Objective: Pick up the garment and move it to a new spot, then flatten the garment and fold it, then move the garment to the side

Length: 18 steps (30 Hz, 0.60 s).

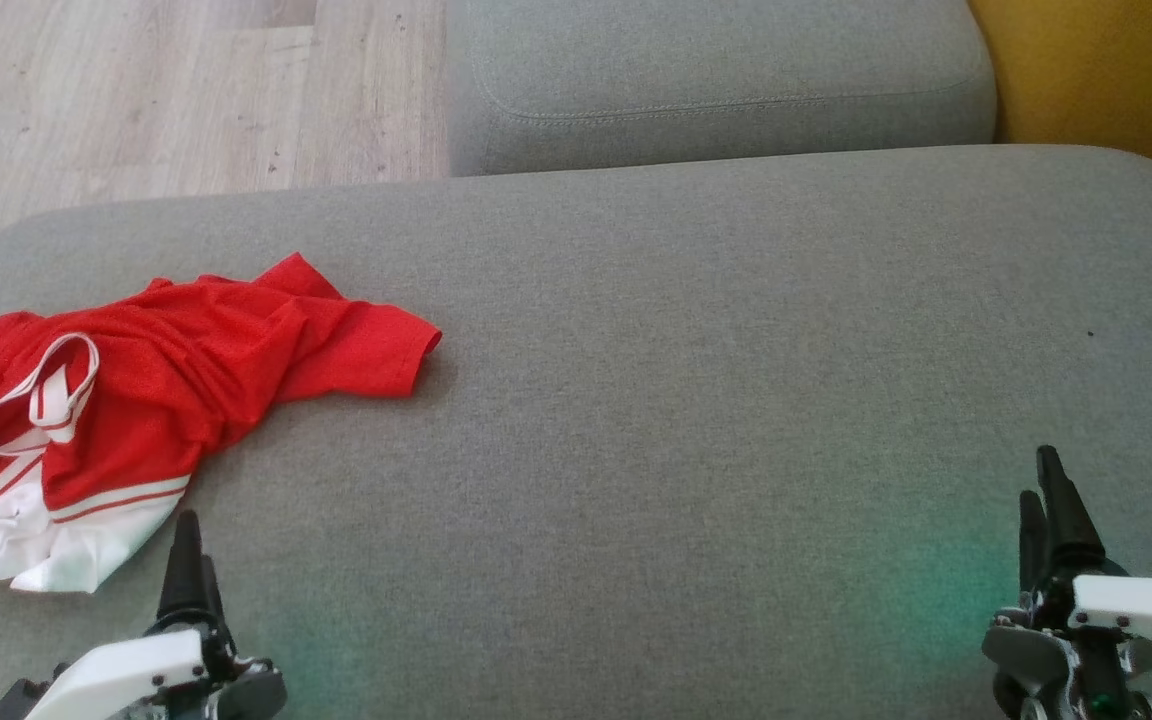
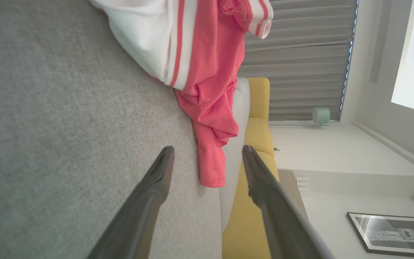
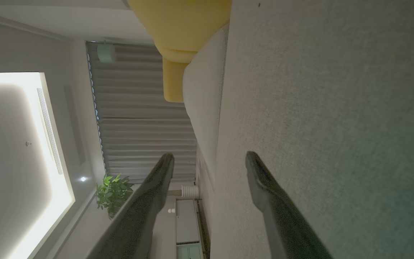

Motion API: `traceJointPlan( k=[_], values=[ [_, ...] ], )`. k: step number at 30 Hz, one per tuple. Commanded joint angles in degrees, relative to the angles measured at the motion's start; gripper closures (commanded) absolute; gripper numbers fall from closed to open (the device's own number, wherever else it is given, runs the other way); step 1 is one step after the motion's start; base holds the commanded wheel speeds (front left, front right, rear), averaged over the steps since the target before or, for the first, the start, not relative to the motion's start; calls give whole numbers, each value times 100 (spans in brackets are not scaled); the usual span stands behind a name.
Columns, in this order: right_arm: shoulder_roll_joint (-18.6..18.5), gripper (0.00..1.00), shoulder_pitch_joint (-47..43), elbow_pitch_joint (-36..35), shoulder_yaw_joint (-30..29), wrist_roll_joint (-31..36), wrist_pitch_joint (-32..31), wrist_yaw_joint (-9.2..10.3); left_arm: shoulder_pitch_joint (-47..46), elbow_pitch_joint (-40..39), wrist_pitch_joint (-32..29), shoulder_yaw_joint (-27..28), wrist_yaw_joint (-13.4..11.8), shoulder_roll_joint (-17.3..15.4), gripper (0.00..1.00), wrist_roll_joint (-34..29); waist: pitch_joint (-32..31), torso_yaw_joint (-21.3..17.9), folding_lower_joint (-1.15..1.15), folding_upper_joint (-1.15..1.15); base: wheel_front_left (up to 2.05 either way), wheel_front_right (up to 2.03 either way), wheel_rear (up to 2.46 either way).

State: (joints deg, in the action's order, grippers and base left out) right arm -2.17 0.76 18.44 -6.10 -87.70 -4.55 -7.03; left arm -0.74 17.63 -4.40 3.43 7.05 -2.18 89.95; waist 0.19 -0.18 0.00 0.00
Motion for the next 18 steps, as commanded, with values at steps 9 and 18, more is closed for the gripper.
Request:
traceJointPlan(
  k=[9, 18],
  values=[
    [-23, 0, 263, -369, 176, 1021, 203, -8, -129, -321, 197, -121, -5, -61, 0, -740, 3, -12, 0, 0, 0, 0, 0],
    [-28, 0, 265, -485, 390, 2156, 389, -12, -68, -423, 382, -254, 5, -157, 0, -1759, -4, -37, 0, 0, 0, 0, 0]
  ],
)
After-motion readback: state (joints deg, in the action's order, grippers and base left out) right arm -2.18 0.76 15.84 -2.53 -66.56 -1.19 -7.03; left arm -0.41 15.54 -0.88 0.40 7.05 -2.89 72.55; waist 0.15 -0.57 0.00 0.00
